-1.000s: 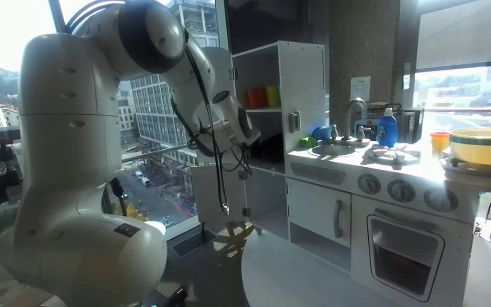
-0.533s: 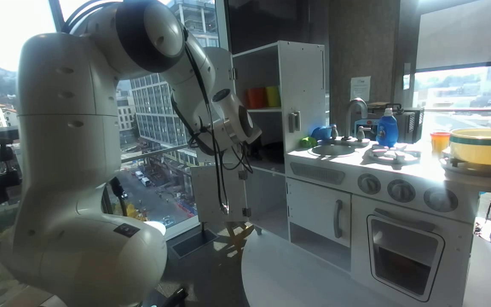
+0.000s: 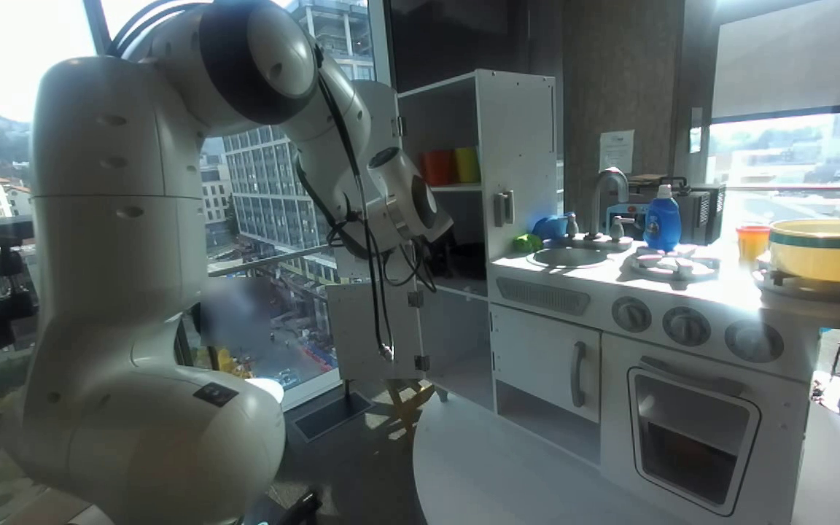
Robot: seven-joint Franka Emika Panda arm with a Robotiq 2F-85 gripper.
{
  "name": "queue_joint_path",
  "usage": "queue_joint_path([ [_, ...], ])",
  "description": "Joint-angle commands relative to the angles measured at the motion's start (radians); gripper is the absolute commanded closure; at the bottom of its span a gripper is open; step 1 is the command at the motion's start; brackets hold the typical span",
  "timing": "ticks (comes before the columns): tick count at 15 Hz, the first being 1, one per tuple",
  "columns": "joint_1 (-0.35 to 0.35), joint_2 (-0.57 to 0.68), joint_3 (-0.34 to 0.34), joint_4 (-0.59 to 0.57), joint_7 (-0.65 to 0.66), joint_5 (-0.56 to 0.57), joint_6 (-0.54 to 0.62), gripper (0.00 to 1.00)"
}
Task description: Close the cabinet door in the middle, open the left lower cabinet door, remove the black bowl from the middle cabinet to the, put it in the lower cabinet and close the door
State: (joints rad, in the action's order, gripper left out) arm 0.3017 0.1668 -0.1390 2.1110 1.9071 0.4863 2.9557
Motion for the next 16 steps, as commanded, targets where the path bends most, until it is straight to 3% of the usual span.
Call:
queue_joint_path([
  [1,-0.001,0.035,0.001,-0.069,-0.004,-0.013,-0.065,0.00],
  [6,-0.001,0.066,0.006,-0.114,-0.009,-0.015,-0.123,0.00],
  [8,-0.001,0.075,0.009,-0.125,-0.012,-0.017,-0.140,0.26],
  [16,-0.015,0.059,0.026,-0.102,-0.035,-0.052,-0.132,0.85],
])
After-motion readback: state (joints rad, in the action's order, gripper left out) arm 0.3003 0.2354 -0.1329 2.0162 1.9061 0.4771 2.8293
